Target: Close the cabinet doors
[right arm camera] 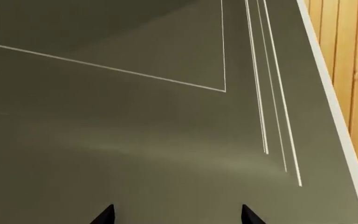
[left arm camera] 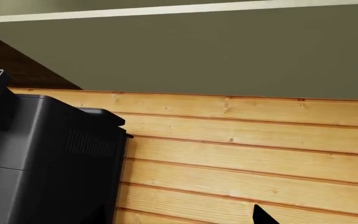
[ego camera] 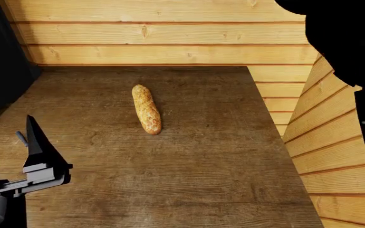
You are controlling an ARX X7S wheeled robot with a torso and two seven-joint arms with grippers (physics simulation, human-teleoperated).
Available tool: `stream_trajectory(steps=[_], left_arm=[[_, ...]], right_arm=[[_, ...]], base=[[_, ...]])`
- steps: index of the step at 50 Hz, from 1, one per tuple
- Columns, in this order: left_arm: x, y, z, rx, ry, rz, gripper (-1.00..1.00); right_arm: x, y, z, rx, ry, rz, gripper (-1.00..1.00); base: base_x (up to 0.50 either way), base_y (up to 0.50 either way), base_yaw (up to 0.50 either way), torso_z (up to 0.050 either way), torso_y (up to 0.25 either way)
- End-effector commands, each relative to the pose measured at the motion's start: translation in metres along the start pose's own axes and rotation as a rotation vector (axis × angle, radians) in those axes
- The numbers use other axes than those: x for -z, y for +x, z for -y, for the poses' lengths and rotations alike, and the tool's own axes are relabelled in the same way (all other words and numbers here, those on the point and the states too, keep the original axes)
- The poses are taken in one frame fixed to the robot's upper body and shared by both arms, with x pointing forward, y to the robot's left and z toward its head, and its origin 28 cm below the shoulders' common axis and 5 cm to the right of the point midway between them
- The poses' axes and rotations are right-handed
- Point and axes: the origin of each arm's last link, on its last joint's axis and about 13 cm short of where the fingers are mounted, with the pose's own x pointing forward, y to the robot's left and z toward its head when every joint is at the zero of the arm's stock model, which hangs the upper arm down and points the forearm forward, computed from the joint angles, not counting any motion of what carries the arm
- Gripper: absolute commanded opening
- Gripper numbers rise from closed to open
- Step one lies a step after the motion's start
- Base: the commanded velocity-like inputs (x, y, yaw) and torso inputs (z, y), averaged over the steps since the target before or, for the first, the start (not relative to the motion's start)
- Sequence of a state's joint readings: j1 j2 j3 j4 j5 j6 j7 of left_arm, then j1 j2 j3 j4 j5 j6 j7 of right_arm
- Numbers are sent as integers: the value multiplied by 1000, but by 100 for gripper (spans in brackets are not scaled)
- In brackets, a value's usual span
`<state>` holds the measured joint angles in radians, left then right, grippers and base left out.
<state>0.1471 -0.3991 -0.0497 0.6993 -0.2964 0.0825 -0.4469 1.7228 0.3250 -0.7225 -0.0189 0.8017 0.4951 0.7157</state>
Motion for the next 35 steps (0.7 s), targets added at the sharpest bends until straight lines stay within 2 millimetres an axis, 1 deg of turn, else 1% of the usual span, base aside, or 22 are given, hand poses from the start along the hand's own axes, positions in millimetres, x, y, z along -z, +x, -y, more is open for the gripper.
stream_trajectory(steps=[1, 5, 13, 30, 35], left_arm=[[1, 0, -1, -5, -2, -1, 100], [1, 0, -2, -6, -2, -1, 100], [1, 0, -1, -5, -1, -1, 100], [1, 0, -2, -5, -1, -2, 100], [0, -1, -2, -5, -1, -1, 100]], right_arm=[[75, -11, -16, -107, 17, -352, 100], [86, -9, -14, -93, 4, -378, 100], [99, -6, -10, -65, -18, -415, 100], [107, -1, -5, -38, -50, -439, 100], [112, 5, -2, -19, -70, -462, 100]], base=[[0, 0, 0, 0, 0], [3, 0, 2, 0, 0], [3, 1, 1, 0, 0], [3, 0, 0, 0, 0], [3, 1, 2, 0, 0]])
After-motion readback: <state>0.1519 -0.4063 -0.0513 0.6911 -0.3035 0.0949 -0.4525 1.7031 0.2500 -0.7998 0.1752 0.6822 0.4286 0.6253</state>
